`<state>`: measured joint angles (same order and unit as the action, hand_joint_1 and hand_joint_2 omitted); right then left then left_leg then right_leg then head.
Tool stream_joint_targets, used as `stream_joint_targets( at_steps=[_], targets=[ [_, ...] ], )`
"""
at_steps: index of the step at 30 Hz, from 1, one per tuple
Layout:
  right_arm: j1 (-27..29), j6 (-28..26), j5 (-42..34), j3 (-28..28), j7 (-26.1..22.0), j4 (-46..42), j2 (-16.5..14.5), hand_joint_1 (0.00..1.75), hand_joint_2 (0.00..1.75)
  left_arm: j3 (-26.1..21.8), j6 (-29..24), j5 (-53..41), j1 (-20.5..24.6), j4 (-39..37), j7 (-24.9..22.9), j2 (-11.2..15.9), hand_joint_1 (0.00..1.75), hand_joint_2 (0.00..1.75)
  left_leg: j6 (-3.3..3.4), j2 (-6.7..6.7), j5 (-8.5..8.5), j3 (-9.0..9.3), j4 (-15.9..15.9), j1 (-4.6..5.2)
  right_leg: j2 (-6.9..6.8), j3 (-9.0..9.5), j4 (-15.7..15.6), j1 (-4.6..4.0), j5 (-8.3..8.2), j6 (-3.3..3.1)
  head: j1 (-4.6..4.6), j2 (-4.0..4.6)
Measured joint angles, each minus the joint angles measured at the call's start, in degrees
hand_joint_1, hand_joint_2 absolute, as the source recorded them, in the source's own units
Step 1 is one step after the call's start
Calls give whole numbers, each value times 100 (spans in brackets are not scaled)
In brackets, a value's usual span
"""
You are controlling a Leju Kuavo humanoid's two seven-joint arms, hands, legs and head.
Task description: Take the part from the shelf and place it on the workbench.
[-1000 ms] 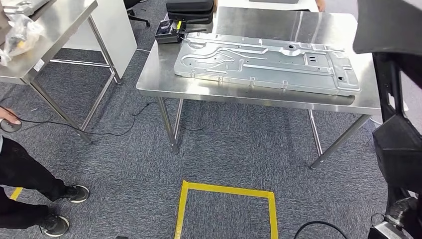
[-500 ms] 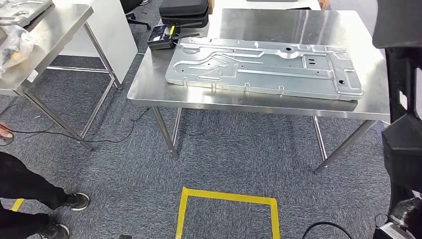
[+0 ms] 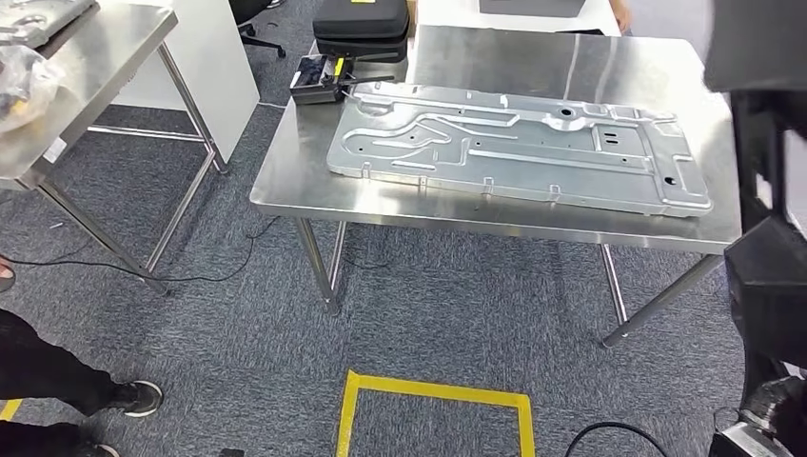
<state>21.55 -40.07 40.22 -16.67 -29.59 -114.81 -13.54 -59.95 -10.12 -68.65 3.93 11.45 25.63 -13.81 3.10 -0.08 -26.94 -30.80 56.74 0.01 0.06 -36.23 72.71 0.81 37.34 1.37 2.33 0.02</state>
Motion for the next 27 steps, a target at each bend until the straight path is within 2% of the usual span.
stream_joint_targets(
  at_steps=[1,2,4,5,6,10,12,13,15,16,17,18,20,21,22,23,25,27],
  targets=[
    [1,1,-8,-5,7,9,7,175,175,0,0,-9,-4,0,-3,-1,0,175,-2,-2,-41,44,4,0,-1,-165,161,7,-50,14,-1,-1],
    [3,1,-26,-21,11,16,13,175,175,0,0,-19,-11,0,-5,-5,0,175,-10,-6,-89,100,10,-2,-2,-224,106,13,-226,23,-1,-1],
    [15,-1,-99,-92,19,17,22,175,175,0,-1,-44,-23,0,-12,-17,0,175,-43,-19,-211,237,26,-10,-6,-45,-535,23,-779,17,-1,-1],
    [25,-1,-143,-138,19,18,27,175,175,0,-3,-52,-28,0,-14,-25,0,175,-70,-26,-269,289,34,-6,-8,69,-847,17,-976,0,0,-1],
    [36,-1,-180,-185,17,14,33,175,175,1,-6,-62,-27,0,-18,-28,0,175,-102,-32,-317,311,51,1,-9,168,-1091,7,-1066,-33,0,-1],
    [72,1,-268,-306,15,-7,46,175,175,6,-23,-83,-3,0,-27,-37,0,175,-214,-17,-411,336,57,16,17,247,-1262,-15,-979,-181,-7,-2],
    [76,1,-280,-345,15,-10,47,175,175,8,-27,-85,7,0,-26,-39,0,175,-281,-11,-534,287,265,6,15,334,-1315,7,-942,-249,-11,-2],
    [75,1,-283,-358,15,-13,46,175,175,8,-29,-85,12,0,-26,-39,0,175,-313,-11,-651,147,547,-6,6,383,-1336,17,-923,-278,-13,-2],
    [72,-1,-290,-386,14,-16,49,175,175,9,-31,-85,15,0,-26,-39,0,175,-359,-10,-912,-348,1362,-28,-5,447,-1344,14,-870,-314,-16,-2],
    [73,-1,-295,-399,14,-18,51,175,175,9,-31,-85,9,0,-28,-39,0,175,-368,-10,-962,-594,1694,-36,0,479,-1344,11,-839,-319,-14,-2],
    [74,-1,-299,-410,14,-18,52,175,175,9,-31,-85,-1,0,-31,-39,0,175,-368,-10,-899,-763,1851,-39,9,524,-1344,7,-803,-319,-16,-2],
    [75,0,-302,-418,15,-18,53,175,175,9,-31,-85,-13,0,-32,-39,0,175,-354,-10,-709,-821,1778,-39,20,581,-1344,3,-762,-315,-16,-1],
    [75,1,-305,-423,15,-19,53,175,175,9,-31,-85,-27,0,-34,-39,0,175,-285,-11,-124,-661,1093,-22,37,710,-1349,-5,-668,-300,-15,-1],
    [72,1,-305,-426,15,-19,53,175,175,9,-31,-85,-29,0,-35,-35,0,175,-239,-11,80,-542,750,1,39,755,-1355,-11,-623,-283,-10,-1],
    [69,1,-307,-429,14,-20,54,175,175,9,-31,-86,-24,0,-36,-33,0,175,-193,-11,175,-434,480,23,43,776,-1361,-11,-588,-256,-14,-1],
    [67,1,-312,-433,14,-20,54,175,175,9,-31,-88,-14,0,-37,-31,0,175,-163,-10,169,-376,346,45,45,775,-1371,-6,-566,-225,-15,-1],
    [63,1,-335,-449,12,-21,55,175,175,10,-31,-92,2,0,-38,-31,0,175,-123,-12,95,-316,238,59,44,794,-1419,-3,-549,-155,-24,-1],
    [59,1,-377,-483,6,-29,65,175,175,11,-31,-97,-10,0,-39,-39,0,175,-86,-12,92,-222,119,20,24,843,-1408,-7,-499,-100,-19,-1]
  ],
)
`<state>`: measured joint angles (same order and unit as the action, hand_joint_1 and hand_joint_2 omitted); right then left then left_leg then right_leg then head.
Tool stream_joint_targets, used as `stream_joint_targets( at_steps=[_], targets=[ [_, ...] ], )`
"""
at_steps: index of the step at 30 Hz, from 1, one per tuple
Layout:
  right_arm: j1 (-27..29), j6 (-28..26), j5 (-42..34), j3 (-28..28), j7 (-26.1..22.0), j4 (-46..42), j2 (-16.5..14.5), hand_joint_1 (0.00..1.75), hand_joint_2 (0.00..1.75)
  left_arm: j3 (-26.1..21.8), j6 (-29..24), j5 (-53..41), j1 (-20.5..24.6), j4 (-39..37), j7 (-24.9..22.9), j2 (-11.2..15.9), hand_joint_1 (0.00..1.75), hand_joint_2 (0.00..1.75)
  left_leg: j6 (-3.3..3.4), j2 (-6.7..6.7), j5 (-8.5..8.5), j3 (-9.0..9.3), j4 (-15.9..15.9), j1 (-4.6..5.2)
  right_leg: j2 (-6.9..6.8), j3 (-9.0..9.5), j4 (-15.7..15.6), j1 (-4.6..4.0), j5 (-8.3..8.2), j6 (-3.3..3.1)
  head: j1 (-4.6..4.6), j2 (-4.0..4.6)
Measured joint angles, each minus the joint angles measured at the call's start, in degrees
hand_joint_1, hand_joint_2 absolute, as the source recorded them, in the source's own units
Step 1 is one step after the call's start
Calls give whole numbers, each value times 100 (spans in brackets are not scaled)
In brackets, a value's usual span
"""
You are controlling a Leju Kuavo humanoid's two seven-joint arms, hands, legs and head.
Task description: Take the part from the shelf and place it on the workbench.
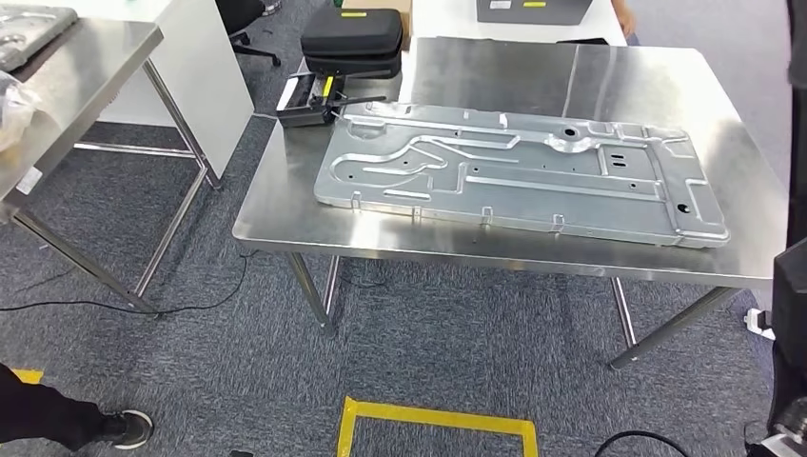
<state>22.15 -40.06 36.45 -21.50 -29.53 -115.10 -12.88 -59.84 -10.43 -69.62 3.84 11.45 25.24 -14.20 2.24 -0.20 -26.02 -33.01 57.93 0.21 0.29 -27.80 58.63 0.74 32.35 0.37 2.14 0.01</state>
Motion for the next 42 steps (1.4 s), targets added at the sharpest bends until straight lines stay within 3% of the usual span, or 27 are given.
stream_joint_targets(
  at_steps=[2,4,5,6,7,9,10,12,16,18,20,21,22,23,25,26,27,31,33,36,37,38,39,41,42],
  targets=[
    [-10,0,-36,-54,-8,-7,26,175,175,0,0,-2,-6,0,-1,-6,0,175,47,5,-8,126,-108,-36,-12,-189,437,-1,209,36,4,1],
    [-15,2,-64,-105,-8,-3,51,175,175,1,2,-4,3,0,-3,-5,0,175,79,5,-66,200,-126,-32,-9,-681,1224,6,484,66,5,1],
    [-15,3,-79,-127,-7,0,60,175,175,1,3,-8,2,0,-5,-5,0,175,81,3,-105,240,-125,-31,-10,-909,1516,9,518,81,5,1],
    [-13,4,-94,-150,-6,4,67,175,175,1,4,-11,-4,0,-8,-5,0,175,78,1,-148,291,-124,-30,-12,-1051,1618,12,431,91,5,1],
    [-13,4,-103,-173,-5,8,72,175,175,1,5,-14,-12,0,-10,-7,0,175,69,-3,-197,359,-124,-31,-13,-1075,1488,14,213,95,5,1],
    [-16,4,-110,-211,-5,9,83,175,175,2,7,-17,-23,0,-13,-14,0,175,33,-11,-318,511,-116,-35,-22,-860,775,17,-347,79,5,1],
    [-16,5,-111,-224,-5,12,86,175,175,2,7,-17,-17,0,-14,-17,0,175,2,-15,-380,562,-98,-25,-24,-733,443,7,-516,65,9,1],
    [-20,8,-115,-246,-5,12,90,175,175,3,8,-17,-2,0,-19,-21,0,175,-56,-16,-457,582,-73,-5,-17,-614,183,-9,-543,6,8,0],
    [-20,9,-117,-280,-4,5,91,175,175,20,14,-18,22,0,-20,-23,0,175,-161,-9,-590,588,27,4,-3,-539,112,11,-461,-128,7,-1],
    [-24,9,-117,-284,-5,4,91,175,175,33,13,-18,30,0,-19,-22,0,175,-222,-4,-839,318,576,-15,-21,-453,72,29,-420,-187,5,-1],
    [-26,9,-117,-285,-6,4,91,175,175,38,13,-17,30,0,-20,-22,0,175,-259,-2,-1097,-211,1410,-35,-29,-403,67,25,-368,-213,2,-1],
    [-25,9,-117,-285,-6,4,91,175,175,39,13,-16,22,0,-20,-22,0,175,-263,-2,-1115,-429,1686,-40,-24,-373,67,21,-339,-216,2,-1],
    [-24,9,-117,-285,-6,4,91,175,175,39,13,-16,11,0,-21,-22,0,175,-256,-2,-1005,-557,1759,-42,-15,-330,67,16,-305,-215,2,-1],
    [-23,9,-117,-285,-6,4,91,175,175,39,13,-15,2,0,-21,-22,0,175,-235,-2,-768,-565,1586,-40,-6,-272,67,10,-265,-211,1,-1],
    [-25,9,-117,-285,-6,4,91,175,175,40,13,-16,-3,0,-21,-20,0,175,-153,-5,-180,-342,824,-17,4,-135,59,-3,-176,-198,2,1],
    [-27,8,-117,-285,-6,4,91,175,175,41,13,-15,-2,0,-21,-17,0,175,-108,-6,3,-221,506,6,4,-90,47,-11,-139,-182,3,1],
    [-30,8,-117,-285,-6,4,91,175,175,43,13,-16,5,0,-21,-16,0,175,-66,-5,69,-126,285,32,4,-68,30,-8,-114,-155,2,1],
    [-38,9,-117,-288,-6,1,93,175,175,56,13,-15,16,0,-21,-16,0,175,12,0,-29,26,2,47,-12,-26,-61,4,-77,-20,-1,0],
    [-42,8,-117,-294,-6,-5,102,175,175,61,13,-15,0,0,-21,-21,0,175,55,5,-20,137,-133,3,-23,-113,171,-6,49,28,4,0],
    [-41,9,-117,-316,-6,1,116,175,175,72,14,-15,7,0,-21,-25,0,175,103,9,-84,255,-185,-7,-23,-760,1219,10,422,75,7,-1],
    [-40,9,-117,-321,-6,5,118,175,175,75,15,-15,6,0,-21,-25,0,175,107,7,-124,297,-181,-5,-24,-964,1472,16,434,90,7,-1],
    [-37,9,-117,-323,-6,9,119,175,175,78,15,-16,-1,0,-21,-25,0,175,102,4,-170,352,-177,-4,-26,-1079,1535,22,327,102,7,-1],
    [-36,9,-117,-324,-6,10,119,175,175,79,15,-16,-8,0,-21,-25,0,175,92,-1,-224,420,-169,-6,-27,-1083,1380,27,102,107,7,-1],
    [-39,9,-117,-327,-6,13,119,175,175,81,15,-17,-19,0,-21,-28,0,175,53,-10,-350,559,-146,-10,-30,-872,698,32,-430,88,9,0],
    [-38,10,-117,-331,-6,14,119,175,175,83,15,-17,-16,0,-21,-30,0,175,22,-14,-411,603,-122,-1,-31,-755,401,22,-578,68,10,1]
  ],
)
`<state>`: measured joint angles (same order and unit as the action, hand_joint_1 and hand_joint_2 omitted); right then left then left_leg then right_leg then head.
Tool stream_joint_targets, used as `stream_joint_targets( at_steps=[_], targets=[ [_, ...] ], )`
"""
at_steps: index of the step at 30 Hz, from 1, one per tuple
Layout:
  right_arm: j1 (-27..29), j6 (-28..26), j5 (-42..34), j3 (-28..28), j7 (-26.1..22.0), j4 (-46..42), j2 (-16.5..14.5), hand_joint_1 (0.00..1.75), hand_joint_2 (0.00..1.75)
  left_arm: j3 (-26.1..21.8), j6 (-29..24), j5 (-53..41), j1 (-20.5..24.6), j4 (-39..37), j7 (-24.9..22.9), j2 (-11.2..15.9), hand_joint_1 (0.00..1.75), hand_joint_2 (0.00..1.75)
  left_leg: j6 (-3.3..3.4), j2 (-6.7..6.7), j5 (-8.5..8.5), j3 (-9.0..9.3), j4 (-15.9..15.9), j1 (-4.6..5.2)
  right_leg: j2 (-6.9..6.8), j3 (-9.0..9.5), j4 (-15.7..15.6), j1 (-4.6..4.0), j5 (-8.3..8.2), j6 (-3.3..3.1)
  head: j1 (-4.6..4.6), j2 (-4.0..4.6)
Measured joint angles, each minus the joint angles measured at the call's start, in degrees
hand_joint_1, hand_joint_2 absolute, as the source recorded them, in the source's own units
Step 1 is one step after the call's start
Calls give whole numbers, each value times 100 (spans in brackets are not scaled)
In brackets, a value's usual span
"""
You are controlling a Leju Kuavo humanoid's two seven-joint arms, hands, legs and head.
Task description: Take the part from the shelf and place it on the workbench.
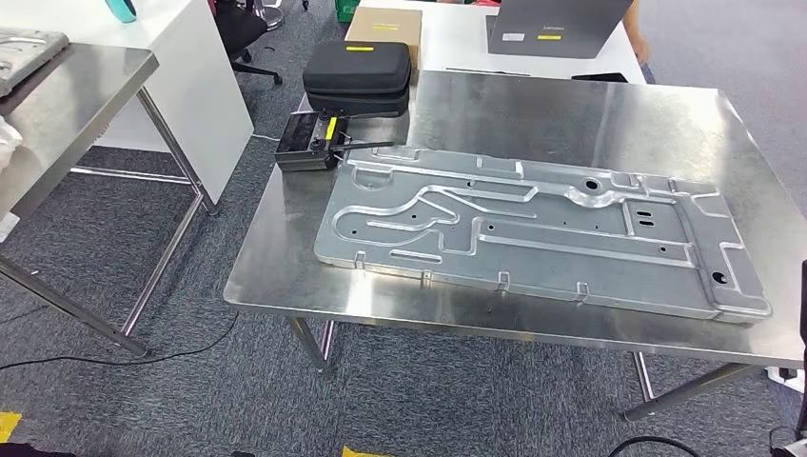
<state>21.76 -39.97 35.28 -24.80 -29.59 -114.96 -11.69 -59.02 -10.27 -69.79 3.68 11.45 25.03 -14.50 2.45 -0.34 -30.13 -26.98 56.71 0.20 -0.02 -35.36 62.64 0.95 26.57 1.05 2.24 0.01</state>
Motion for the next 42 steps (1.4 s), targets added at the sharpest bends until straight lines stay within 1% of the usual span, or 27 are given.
stream_joint_targets(
  at_steps=[1,3,6,7,8,10,11,12,13,15,16,17,19,21,22,23,25,26,27,28,30,32,33,37,39,41,42],
  targets=[
    [-2,2,0,-3,0,1,1,175,175,1,-5,2,4,0,-1,-1,0,175,-33,-1,-44,20,15,8,-2,77,-172,-9,-48,-34,0,1],
    [-7,27,-2,-12,1,-2,4,175,175,1,-49,14,21,0,-23,-2,0,175,-91,6,-88,22,27,21,3,119,-238,-34,18,-102,-1,0],
    [-32,91,-15,-23,5,-3,9,175,175,1,-117,27,50,1,-49,-5,0,175,-180,18,-213,5,151,18,5,170,-299,-3,59,-194,-3,-1],
    [-47,98,-19,-25,7,-3,9,175,175,1,-124,28,58,1,-49,-5,0,175,-217,17,-333,-102,382,12,-4,203,-323,11,70,-222,-4,0],
    [-65,99,-20,-27,8,-3,9,175,175,1,-127,30,61,0,-48,-5,0,175,-249,18,-480,-291,734,-4,-14,229,-334,15,86,-248,-3,1],
    [-92,106,-20,-29,6,-1,9,175,175,0,-124,31,57,0,-37,-5,0,175,-298,19,-732,-787,1539,-32,-23,262,-338,18,121,-276,-5,0],
    [-98,116,-20,-30,4,3,9,175,175,-1,-114,30,50,0,-21,-5,0,175,-309,19,-727,-969,1770,-42,-19,282,-338,18,140,-278,-6,-1],
    [-100,133,-20,-32,1,7,9,175,175,-1,-103,28,43,0,-1,-5,0,175,-310,19,-606,-1054,1792,-48,-11,311,-338,18,161,-275,-7,-1],
    [-101,155,-20,-33,-3,9,9,175,175,-2,-88,26,38,0,18,-4,0,175,-298,19,-374,-1023,1582,-51,-3,349,-337,18,184,-267,-6,-1],
    [-107,188,-20,-36,-11,13,9,175,175,-2,-59,22,39,0,37,1,0,175,-233,19,136,-773,834,-39,7,421,-337,14,236,-238,-4,-1],
    [-113,195,-20,-36,-16,14,9,175,175,-1,-44,22,42,0,42,5,0,175,-196,18,278,-648,501,-24,11,435,-332,7,259,-212,-5,0],
    [-119,197,-20,-37,-22,15,9,175,175,0,-28,21,48,0,44,9,0,175,-163,18,328,-577,306,-8,12,432,-330,2,272,-180,-5,0],
    [-128,201,-17,-39,-34,17,9,175,175,1,0,20,55,0,50,12,0,175,-116,13,299,-540,187,15,11,423,-347,-1,274,-110,-6,0],
    [-133,202,-13,-40,-45,18,12,173,175,1,24,20,46,0,52,9,0,175,-56,11,333,-508,112,-17,2,429,-330,0,305,-47,-5,-1],
    [-137,202,-11,-41,-49,18,15,172,175,1,29,20,43,0,52,9,0,175,-20,14,354,-485,68,-32,1,387,-224,0,383,-21,-4,-1],
    [-141,203,-10,-42,-51,19,20,171,175,1,34,20,45,0,53,8,0,175,9,17,370,-466,33,-46,1,281,1,2,521,1,-3,-1],
    [-146,209,-5,-42,-57,27,26,171,175,1,55,27,51,0,55,10,0,175,43,22,363,-460,27,-31,3,-85,709,9,869,35,-1,-1],
    [-148,213,3,-42,-60,34,28,172,175,0,68,38,51,0,56,10,0,175,48,22,355,-459,31,-25,2,-264,1029,11,972,48,0,0],
    [-148,216,16,-42,-62,40,31,172,175,-1,77,50,48,0,55,10,0,131,51,20,345,-453,36,-20,2,-365,1183,12,963,55,-1,1],
    [-151,219,41,-41,-64,43,34,172,175,-3,69,64,45,0,48,9,0,87,48,16,332,-442,43,-18,2,-362,1122,13,837,56,0,1],
    [-170,212,157,-32,-65,43,47,172,175,-5,3,68,45,0,6,7,0,0,23,5,290,-410,71,-19,1,-76,442,16,396,35,1,0],
    [-205,196,344,1,-51,44,73,173,175,-7,-71,46,54,0,-43,5,0,0,-28,-2,242,-404,120,4,4,193,-165,-3,151,-14,-2,-1],
    [-219,190,430,24,-38,44,87,173,175,-7,-89,37,57,0,-57,5,0,0,-53,-2,227,-410,135,15,7,235,-276,-13,138,-41,-2,-1],
    [-246,185,553,88,-3,43,122,173,175,-7,-107,25,65,0,-78,5,0,0,-154,0,150,-429,209,12,5,261,-319,1,138,-165,-3,-1],
    [-265,185,555,109,-1,43,129,173,175,-6,-108,22,69,0,-78,4,0,0,-222,4,-127,-633,667,-6,-13,294,-345,19,132,-221,-5,-1],
    [-273,185,555,120,1,43,133,173,175,-7,-109,23,67,0,-79,3,0,0,-270,6,-476,-1017,1459,-27,-24,296,-345,17,140,-244,-6,-1],
    [-275,185,555,124,2,43,133,173,175,-7,-108,24,63,0,-80,3,0,0,-282,6,-551,-1170,1751,-35,-25,300,-344,15,144,-248,-6,0]
  ],
)
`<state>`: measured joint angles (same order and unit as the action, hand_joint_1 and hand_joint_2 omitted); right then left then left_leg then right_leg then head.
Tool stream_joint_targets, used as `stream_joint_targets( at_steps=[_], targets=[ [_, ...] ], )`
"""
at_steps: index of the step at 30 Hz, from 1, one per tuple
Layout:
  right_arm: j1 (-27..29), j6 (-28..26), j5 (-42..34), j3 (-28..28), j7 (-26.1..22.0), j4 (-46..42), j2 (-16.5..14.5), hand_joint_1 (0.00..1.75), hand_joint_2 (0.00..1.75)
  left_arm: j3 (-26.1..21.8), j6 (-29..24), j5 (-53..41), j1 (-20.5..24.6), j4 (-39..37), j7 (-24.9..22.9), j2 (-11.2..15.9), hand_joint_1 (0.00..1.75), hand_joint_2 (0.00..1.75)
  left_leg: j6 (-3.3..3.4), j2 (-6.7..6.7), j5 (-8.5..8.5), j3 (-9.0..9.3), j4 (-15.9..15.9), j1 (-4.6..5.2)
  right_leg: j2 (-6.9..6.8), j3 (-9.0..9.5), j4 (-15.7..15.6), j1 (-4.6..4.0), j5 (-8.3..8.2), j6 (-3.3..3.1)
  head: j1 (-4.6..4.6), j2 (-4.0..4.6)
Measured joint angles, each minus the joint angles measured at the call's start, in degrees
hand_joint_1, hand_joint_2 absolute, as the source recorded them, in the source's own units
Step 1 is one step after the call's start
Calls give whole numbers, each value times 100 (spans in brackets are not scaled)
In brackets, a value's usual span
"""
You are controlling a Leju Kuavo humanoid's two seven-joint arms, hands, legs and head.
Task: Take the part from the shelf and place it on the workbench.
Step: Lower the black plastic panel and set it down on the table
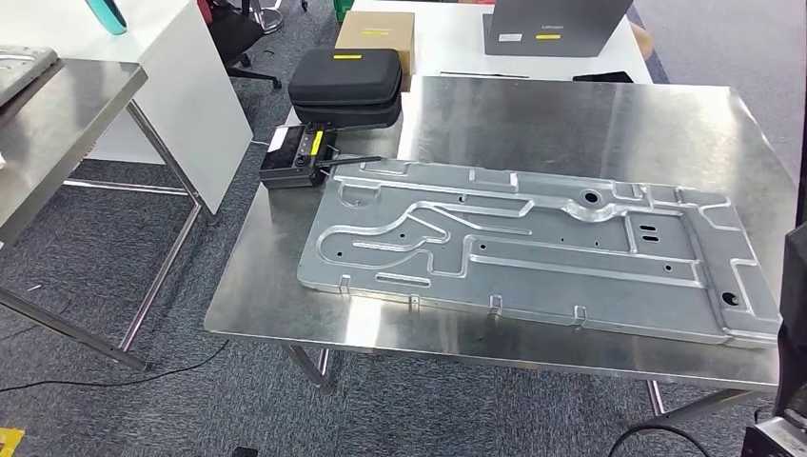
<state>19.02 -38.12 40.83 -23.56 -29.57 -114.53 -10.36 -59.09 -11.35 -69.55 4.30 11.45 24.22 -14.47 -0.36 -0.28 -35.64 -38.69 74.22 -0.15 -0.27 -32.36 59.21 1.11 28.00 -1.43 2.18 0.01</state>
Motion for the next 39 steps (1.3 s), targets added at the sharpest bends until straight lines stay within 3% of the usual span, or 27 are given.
stream_joint_targets(
  at_steps=[1,2,4,6,8,11,12,15,16,17,18,20,22,25,27,28,30,32,33,34,36,37,39],
  targets=[
    [-1,0,0,4,0,0,1,173,175,-1,-1,0,-3,0,-1,1,0,0,0,0,40,-61,90,-4,2,7,1,-1,4,-2,0,0],
    [-2,0,0,8,0,0,2,173,175,-1,-1,0,-5,0,-2,1,0,0,10,0,187,-13,-49,-4,7,18,1,-2,8,-2,0,0],
    [-7,0,1,16,0,0,4,174,175,-1,-1,1,0,0,-3,3,0,0,72,0,618,333,-835,3,16,49,1,-6,23,6,0,-1],
    [-12,-18,33,26,8,0,7,175,175,-1,-5,-3,8,0,-4,9,0,0,135,0,836,616,-1469,31,22,55,6,-23,36,42,1,0],
    [-22,-65,180,54,75,0,29,175,175,2,-15,-17,10,0,-10,13,0,0,168,-2,837,660,-1594,57,25,43,-2,-29,29,103,1,0],
    [-99,-111,684,158,305,1,151,175,175,9,-30,-76,9,0,-37,9,0,0,255,9,909,697,-1703,17,25,10,79,-34,102,197,2,0],
    [-151,-116,898,199,399,2,214,175,175,15,-34,-101,15,0,-46,7,0,0,286,18,935,711,-1742,1,25,-73,267,-35,228,218,4,0],
    [-314,-122,1467,349,678,31,417,175,175,43,-38,-162,29,0,-86,4,0,0,320,34,950,706,-1752,8,28,-556,1284,-20,722,249,4,0],
    [-369,-122,1636,414,781,51,492,175,175,50,-38,-186,28,0,-102,4,0,0,321,34,947,703,-1745,10,27,-670,1506,-19,764,258,4,-1],
    [-433,-122,1797,480,890,72,567,175,175,55,-36,-211,26,0,-116,4,0,0,320,32,942,702,-1735,10,27,-693,1534,-16,698,262,4,0],
    [-519,-122,1982,554,1023,94,654,175,175,61,-32,-239,26,0,-132,4,0,0,314,28,934,703,-1718,8,26,-609,1344,-11,532,263,4,0],
    [-747,-122,2401,716,1335,166,849,175,175,83,-15,-293,33,0,-161,3,0,0,283,22,902,701,-1670,8,28,-246,577,2,150,252,4,0],
    [-1009,-118,2823,910,1671,296,1081,175,175,119,5,-342,56,0,-193,4,0,0,232,19,872,675,-1610,26,39,-35,85,-15,-5,217,2,0],
    [-1407,-81,3291,1221,2163,592,1429,175,175,185,21,-407,91,0,-247,3,0,0,155,19,877,642,-1599,42,51,-52,39,-28,-19,134,2,0],
    [-1694,-28,3504,1451,2449,809,1663,175,175,215,25,-437,112,0,-283,3,0,0,97,18,775,580,-1461,38,49,-43,11,-5,-50,66,1,0],
    [-1823,3,3582,1568,2556,913,1770,175,175,228,29,-446,123,0,-296,3,0,0,67,18,638,473,-1234,31,44,-40,-2,7,-64,38,1,-1],
    [-2047,81,3727,1784,2711,1129,1942,175,175,260,48,-472,135,0,-315,3,0,0,22,19,289,114,-492,13,35,-55,-2,4,-71,15,-1,0],
    [-2252,165,3862,1954,2813,1354,2070,175,175,296,76,-512,136,0,-335,4,0,0,18,20,177,-166,28,5,32,-62,2,-10,-71,11,-1,1],
    [-2359,195,3929,2032,2851,1468,2120,175,175,315,90,-528,138,0,-349,4,0,0,36,19,283,-166,-15,6,34,-58,3,-19,-70,10,-2,1],
    [-2471,210,3993,2111,2883,1579,2160,175,175,331,100,-544,145,0,-362,4,0,0,69,18,478,-63,-272,13,37,-49,3,-31,-68,9,-2,1],
    [-2694,233,4124,2278,2947,1768,2219,175,175,353,119,-566,174,0,-386,10,0,0,176,20,872,287,-1071,45,40,-39,0,-51,-64,12,0,1],
    [-2804,264,4207,2366,2981,1850,2244,175,175,365,129,-580,192,0,-397,15,0,0,221,23,978,415,-1376,64,39,-47,2,-55,-64,25,0,0],
    [-3053,416,4466,2566,3097,2032,2278,175,175,404,167,-628,219,0,-426,25,0,0,261,30,1001,489,-1587,95,34,-73,-2,-48,-75,72,0,-1]
  ],
)
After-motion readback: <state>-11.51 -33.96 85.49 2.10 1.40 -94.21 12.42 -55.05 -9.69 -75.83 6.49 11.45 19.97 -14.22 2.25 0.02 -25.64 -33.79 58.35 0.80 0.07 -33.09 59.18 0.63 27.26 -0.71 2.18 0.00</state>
